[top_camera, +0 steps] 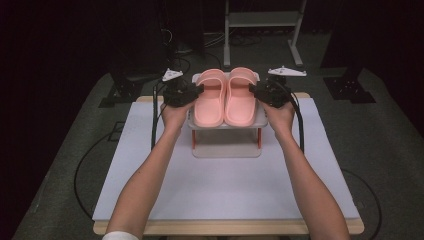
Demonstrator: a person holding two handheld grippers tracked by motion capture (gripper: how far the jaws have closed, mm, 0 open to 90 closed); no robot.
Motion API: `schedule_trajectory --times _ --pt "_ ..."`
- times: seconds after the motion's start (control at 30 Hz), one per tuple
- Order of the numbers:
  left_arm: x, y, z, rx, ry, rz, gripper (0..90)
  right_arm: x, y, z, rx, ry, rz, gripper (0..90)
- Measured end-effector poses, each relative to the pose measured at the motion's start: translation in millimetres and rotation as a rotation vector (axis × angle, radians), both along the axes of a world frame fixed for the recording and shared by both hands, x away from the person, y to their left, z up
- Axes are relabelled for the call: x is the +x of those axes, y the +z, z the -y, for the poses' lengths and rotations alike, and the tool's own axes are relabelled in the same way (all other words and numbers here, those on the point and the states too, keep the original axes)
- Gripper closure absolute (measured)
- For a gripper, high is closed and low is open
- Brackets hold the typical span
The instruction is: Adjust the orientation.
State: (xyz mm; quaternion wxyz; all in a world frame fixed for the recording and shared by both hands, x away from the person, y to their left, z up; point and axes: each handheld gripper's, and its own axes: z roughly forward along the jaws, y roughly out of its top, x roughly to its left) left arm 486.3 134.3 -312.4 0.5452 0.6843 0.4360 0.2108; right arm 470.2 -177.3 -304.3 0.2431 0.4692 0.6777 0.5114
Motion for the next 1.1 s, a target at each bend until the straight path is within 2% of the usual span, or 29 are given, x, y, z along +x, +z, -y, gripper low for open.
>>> schedule_trajectory --times 0.47,0.7,0.9,1.1 --pt "5.1 -1.5 2.8 0.008 0.002 0.009 59.2 6.6 -0.4 -0.9 -0.002 -0.02 0.009 61.9" --pt "9.8 -3.4 2.4 -0.003 0.001 0.017 59.3 8.9 -1.2 0.3 -0.005 -0.016 0.01 62.0" --pt "12.3 -1.9 4.0 0.024 -0.001 0.018 58.8 11.9 -0.8 -0.2 -0.015 -0.02 0.01 61.9" --pt "16.0 -2.2 4.9 0.021 0.0 0.017 58.9 15.2 -1.1 0.3 -0.014 -0.023 0.007 62.0"
